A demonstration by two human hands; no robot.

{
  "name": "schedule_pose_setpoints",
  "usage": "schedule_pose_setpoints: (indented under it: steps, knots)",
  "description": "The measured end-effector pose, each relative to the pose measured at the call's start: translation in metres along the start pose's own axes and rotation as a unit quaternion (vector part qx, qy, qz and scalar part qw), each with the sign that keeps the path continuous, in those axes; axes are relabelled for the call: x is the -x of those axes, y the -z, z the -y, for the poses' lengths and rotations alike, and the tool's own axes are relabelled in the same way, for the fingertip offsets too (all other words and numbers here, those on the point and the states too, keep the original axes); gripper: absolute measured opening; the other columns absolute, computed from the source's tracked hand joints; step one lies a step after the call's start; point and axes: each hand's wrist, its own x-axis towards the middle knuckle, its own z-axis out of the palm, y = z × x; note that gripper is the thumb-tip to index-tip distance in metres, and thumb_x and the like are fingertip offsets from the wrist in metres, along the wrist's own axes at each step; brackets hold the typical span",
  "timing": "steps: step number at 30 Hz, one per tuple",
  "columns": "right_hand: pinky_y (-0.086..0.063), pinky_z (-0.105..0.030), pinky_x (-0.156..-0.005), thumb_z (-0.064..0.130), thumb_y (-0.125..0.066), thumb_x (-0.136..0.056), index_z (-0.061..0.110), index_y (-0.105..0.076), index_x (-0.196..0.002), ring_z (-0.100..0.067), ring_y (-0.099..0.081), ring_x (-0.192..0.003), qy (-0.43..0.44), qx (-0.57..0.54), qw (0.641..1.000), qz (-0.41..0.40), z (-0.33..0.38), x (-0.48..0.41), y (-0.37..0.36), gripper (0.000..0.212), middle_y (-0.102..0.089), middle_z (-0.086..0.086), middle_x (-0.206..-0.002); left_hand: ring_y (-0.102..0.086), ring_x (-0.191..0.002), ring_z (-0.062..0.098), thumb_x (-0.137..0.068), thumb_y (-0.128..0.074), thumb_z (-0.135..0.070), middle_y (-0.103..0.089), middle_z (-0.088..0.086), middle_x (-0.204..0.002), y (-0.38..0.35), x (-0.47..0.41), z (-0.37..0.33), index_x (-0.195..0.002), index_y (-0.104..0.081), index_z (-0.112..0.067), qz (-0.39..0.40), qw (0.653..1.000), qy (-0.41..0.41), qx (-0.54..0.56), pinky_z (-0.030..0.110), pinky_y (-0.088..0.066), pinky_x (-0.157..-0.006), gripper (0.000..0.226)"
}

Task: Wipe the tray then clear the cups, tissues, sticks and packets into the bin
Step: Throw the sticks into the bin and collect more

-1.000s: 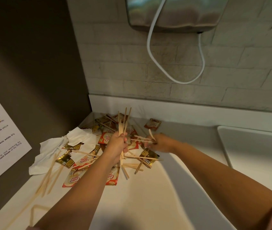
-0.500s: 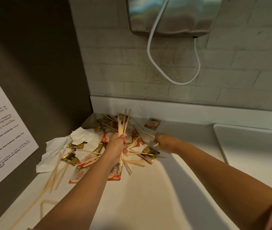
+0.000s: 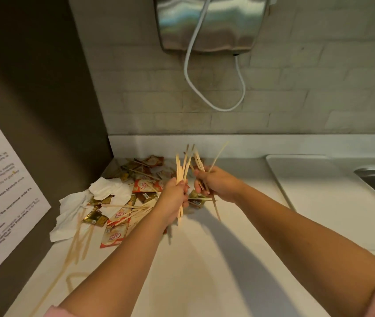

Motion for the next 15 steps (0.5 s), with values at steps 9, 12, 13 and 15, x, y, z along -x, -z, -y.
schedule_pose_setpoints:
  steps: [9,12,13,15]
  knots:
    - [-0.024,-0.023,-0.047,0.019,-0.034,-0.102,0.014,-0.045,-0.07,-0.011,-0.035,-0.044,-0.022,-0.03,0.995,-0.088,-0.015,0.071,-0.008,0.034,-0.046,-0.003,-0.053,-0.029,-0.048,0.011,-0.101,-0.027,-0.007,-0.044,0.003,-0.064,-0.033,0.045,0.015,-0.092,-0.048,-0.012,0.1,0.994,-0.021,-0.027,0.017,-0.028,-0.038,0.023]
    - [-0.024,-0.023,-0.046,0.022,-0.033,-0.103,0.015,-0.046,-0.073,-0.011,-0.033,-0.043,-0.035,-0.022,0.991,-0.126,-0.028,0.096,-0.001,0.033,-0.046,-0.003,-0.053,-0.03,-0.05,0.011,-0.101,-0.027,-0.009,-0.043,0.003,-0.065,-0.051,0.064,0.025,-0.087,-0.046,-0.014,0.122,0.992,-0.013,-0.036,0.02,-0.028,-0.042,0.025]
    - [-0.025,-0.022,-0.044,0.022,-0.033,-0.103,0.015,-0.047,-0.075,-0.01,-0.034,-0.042,-0.039,-0.02,0.989,-0.139,-0.03,0.104,0.002,0.032,-0.046,-0.002,-0.053,-0.031,-0.05,0.011,-0.102,-0.027,-0.01,-0.043,0.003,-0.065,-0.057,0.07,0.028,-0.085,-0.046,-0.016,0.131,0.991,-0.011,-0.04,0.021,-0.028,-0.043,0.026]
    - [-0.025,-0.02,-0.041,0.021,-0.033,-0.103,0.014,-0.047,-0.077,-0.009,-0.034,-0.039,-0.04,-0.015,0.987,-0.157,-0.038,0.12,0.01,0.03,-0.046,-0.002,-0.052,-0.032,-0.052,0.011,-0.102,-0.027,-0.012,-0.043,0.003,-0.067,-0.071,0.083,0.033,-0.084,-0.046,-0.018,0.149,0.988,-0.009,-0.049,0.022,-0.028,-0.046,0.027]
